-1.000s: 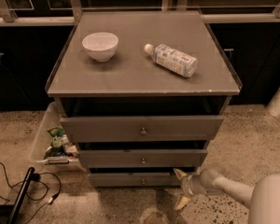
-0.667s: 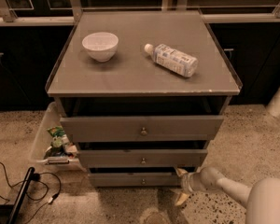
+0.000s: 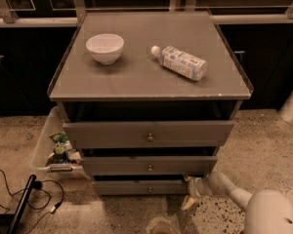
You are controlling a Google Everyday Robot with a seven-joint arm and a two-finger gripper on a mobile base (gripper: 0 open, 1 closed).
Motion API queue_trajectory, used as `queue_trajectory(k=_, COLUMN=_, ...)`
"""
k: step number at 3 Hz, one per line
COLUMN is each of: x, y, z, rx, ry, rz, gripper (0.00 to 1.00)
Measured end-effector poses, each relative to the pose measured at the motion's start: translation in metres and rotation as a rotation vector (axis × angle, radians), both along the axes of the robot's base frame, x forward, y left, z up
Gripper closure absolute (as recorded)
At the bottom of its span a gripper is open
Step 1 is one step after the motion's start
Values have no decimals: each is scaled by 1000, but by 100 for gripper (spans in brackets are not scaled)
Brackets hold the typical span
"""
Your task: Open bottom drawer
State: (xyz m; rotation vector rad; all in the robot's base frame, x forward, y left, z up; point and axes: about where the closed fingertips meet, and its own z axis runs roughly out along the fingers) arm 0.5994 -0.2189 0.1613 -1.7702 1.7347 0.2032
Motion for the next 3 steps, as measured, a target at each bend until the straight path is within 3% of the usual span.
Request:
queue_trajectory(k=1, x=4, y=0, z=-9, rx=23, ry=28, rz=4, gripper=0)
queue_trajectory(k=3, x=4, y=0, z=-9, rx=23, ry=29, rz=4, gripper=42)
